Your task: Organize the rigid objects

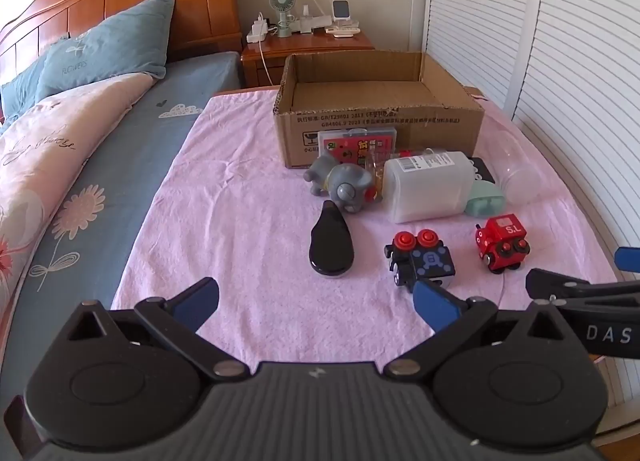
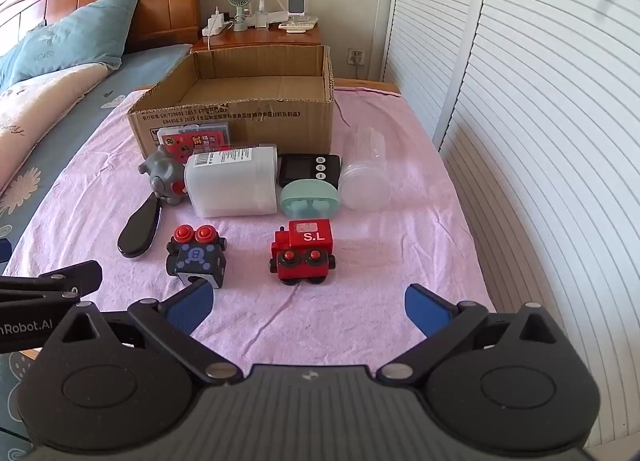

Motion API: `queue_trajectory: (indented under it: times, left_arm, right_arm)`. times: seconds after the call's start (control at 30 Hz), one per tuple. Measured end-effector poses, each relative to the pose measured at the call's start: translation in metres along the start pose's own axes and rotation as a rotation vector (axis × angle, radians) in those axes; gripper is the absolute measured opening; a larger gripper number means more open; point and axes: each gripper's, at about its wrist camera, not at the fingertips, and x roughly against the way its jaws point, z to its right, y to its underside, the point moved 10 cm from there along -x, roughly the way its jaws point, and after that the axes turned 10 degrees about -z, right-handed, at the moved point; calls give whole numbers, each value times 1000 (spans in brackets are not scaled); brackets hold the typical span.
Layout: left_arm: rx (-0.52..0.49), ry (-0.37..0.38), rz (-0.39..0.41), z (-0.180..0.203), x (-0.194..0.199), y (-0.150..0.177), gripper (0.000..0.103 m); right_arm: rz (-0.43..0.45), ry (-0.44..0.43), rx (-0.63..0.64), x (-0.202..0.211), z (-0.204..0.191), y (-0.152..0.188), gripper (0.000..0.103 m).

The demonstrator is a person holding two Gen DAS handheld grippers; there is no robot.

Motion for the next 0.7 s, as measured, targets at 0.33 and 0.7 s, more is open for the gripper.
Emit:
queue_trajectory:
  times: [0.33, 0.7]
  left_arm:
    - [6, 2, -17, -1, 2, 3, 102]
    - [5, 2, -25, 1, -1, 1, 102]
  right_arm:
    - [-18, 10, 9, -1, -3, -2, 103]
    - [-8, 6, 6, 3, 1, 1, 103]
